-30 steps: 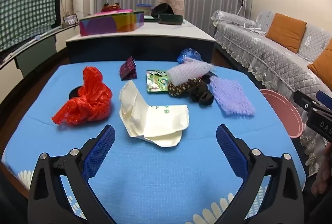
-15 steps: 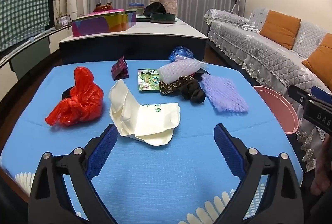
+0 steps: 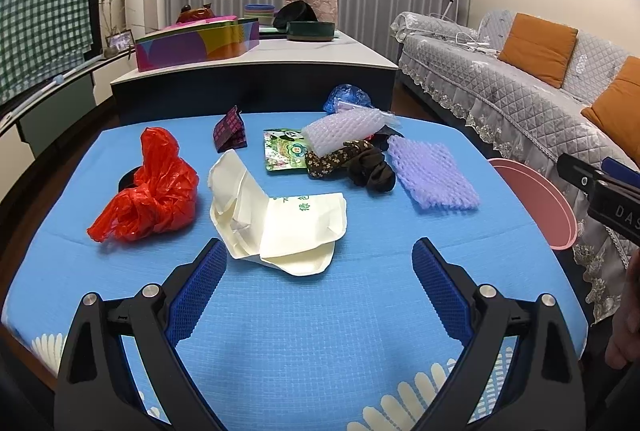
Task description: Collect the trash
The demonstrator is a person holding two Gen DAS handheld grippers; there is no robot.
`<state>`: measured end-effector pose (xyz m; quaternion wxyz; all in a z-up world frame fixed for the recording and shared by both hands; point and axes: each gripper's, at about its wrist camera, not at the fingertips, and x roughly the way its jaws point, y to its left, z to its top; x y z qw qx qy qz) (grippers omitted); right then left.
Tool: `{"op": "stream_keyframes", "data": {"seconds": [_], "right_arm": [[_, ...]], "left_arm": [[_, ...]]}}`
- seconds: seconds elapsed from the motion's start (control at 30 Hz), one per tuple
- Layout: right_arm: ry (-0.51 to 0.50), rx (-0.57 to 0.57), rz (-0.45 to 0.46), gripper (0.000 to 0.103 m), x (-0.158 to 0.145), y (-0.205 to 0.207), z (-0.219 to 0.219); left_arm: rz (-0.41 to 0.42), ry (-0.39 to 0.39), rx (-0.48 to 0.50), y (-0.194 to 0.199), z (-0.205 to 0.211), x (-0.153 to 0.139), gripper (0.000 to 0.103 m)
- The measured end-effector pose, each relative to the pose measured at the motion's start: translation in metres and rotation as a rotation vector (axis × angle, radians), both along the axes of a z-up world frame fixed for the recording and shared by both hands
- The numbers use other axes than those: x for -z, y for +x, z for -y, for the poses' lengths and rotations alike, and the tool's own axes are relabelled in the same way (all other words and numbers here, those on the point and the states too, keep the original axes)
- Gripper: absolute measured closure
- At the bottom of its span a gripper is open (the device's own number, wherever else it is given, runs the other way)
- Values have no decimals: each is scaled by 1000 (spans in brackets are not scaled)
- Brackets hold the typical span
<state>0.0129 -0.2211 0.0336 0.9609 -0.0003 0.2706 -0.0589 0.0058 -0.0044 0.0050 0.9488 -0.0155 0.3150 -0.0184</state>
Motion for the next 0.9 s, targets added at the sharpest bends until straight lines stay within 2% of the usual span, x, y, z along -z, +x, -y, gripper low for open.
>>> {"op": "stream_keyframes", "data": {"seconds": [0.9], "right_arm": [[7,-1,-4,15,0,4,-1]], "left_arm": [[-7,0,20,-2,6,8,12]]}}
